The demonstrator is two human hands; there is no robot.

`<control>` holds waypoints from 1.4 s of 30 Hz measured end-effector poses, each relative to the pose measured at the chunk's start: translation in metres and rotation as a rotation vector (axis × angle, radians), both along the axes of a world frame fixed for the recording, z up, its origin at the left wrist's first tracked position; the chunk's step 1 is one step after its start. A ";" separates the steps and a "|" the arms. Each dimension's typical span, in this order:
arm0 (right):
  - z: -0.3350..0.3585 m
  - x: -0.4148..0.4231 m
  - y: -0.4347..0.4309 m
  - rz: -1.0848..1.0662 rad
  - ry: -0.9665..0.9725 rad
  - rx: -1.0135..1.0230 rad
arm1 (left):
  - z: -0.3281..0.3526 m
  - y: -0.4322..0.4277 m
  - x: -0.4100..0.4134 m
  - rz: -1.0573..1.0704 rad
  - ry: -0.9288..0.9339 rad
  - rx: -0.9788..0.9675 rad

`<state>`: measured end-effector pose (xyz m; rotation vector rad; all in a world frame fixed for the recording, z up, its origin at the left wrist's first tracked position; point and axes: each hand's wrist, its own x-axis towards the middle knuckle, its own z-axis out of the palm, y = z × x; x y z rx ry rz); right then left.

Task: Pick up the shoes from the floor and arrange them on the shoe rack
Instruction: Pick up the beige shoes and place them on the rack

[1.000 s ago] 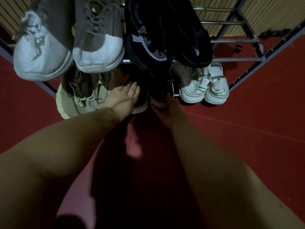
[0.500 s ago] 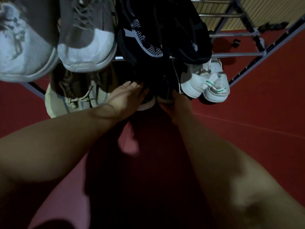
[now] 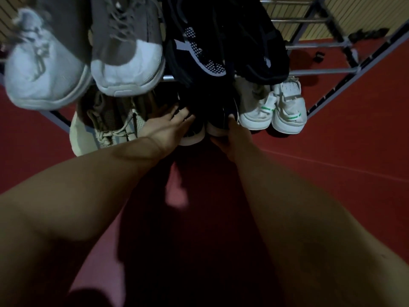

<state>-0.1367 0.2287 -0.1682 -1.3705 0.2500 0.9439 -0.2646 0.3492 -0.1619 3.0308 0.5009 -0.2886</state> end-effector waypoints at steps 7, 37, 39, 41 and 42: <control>-0.010 -0.024 0.000 -0.163 0.217 0.117 | 0.009 0.001 -0.009 0.066 0.035 -0.050; 0.014 -0.156 0.084 0.365 -0.371 -0.265 | 0.045 0.018 -0.145 1.315 -0.750 -1.266; 0.014 -0.152 0.083 0.330 -0.193 -0.200 | 0.052 0.018 -0.143 1.343 -0.762 -1.284; 0.019 -0.145 0.080 0.278 0.048 -0.116 | 0.057 0.017 -0.139 1.393 -0.773 -1.278; 0.024 -0.142 0.079 0.249 0.143 -0.094 | 0.059 0.017 -0.138 1.416 -0.779 -1.279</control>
